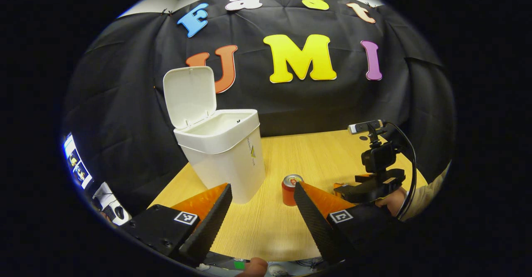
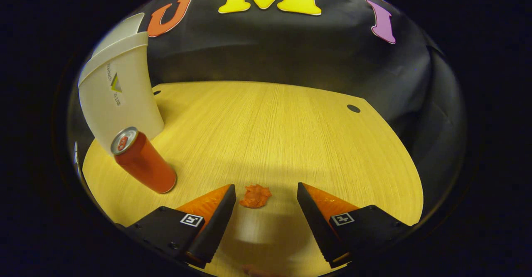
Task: Press the lid of the desktop garbage bin to open it, pick up the crumpled paper on the desktop and throw it into the bin, then pick up the pop can on the desktop and drop it into the bin, and finally close the garbage bin lid.
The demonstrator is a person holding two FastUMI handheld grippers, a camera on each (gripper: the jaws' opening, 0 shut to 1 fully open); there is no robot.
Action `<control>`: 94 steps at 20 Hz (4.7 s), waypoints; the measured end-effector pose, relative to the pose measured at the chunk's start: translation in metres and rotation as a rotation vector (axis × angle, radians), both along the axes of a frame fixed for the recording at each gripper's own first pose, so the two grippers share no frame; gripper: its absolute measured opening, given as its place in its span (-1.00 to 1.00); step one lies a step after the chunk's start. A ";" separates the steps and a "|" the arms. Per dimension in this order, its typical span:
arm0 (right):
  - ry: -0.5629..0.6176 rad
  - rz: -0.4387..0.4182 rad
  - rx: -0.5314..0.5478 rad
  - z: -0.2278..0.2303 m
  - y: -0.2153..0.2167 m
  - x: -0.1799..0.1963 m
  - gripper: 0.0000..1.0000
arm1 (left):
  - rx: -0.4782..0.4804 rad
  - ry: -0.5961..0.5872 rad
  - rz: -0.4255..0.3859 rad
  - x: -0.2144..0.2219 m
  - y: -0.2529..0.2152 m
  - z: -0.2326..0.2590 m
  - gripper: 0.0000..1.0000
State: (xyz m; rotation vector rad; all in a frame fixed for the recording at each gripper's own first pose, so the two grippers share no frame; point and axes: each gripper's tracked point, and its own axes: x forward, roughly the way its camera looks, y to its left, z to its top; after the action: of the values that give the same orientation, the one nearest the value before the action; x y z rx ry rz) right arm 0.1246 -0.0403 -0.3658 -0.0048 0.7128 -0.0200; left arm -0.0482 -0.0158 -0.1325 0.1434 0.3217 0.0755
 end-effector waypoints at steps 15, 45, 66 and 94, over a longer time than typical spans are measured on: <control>0.157 0.017 0.081 -0.025 0.013 0.005 -0.10 | -0.061 0.044 0.053 -0.011 0.014 -0.010 0.98; -0.268 0.253 0.106 0.332 0.145 0.085 -0.71 | -0.097 -0.109 -0.014 -0.011 0.075 0.032 0.98; -0.194 0.477 0.210 0.295 0.357 0.089 0.56 | -0.069 -0.053 0.017 -0.036 0.134 0.000 0.98; -0.203 -0.152 0.037 0.244 -0.097 -0.058 0.89 | -0.112 0.073 -0.225 0.125 -0.048 -0.143 0.99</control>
State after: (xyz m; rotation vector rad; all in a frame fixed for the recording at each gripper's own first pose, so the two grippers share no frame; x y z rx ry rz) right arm 0.0670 -0.1377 -0.1216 0.0858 0.5091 -0.1514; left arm 0.0771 -0.0640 -0.2757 0.0708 0.3798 -0.1710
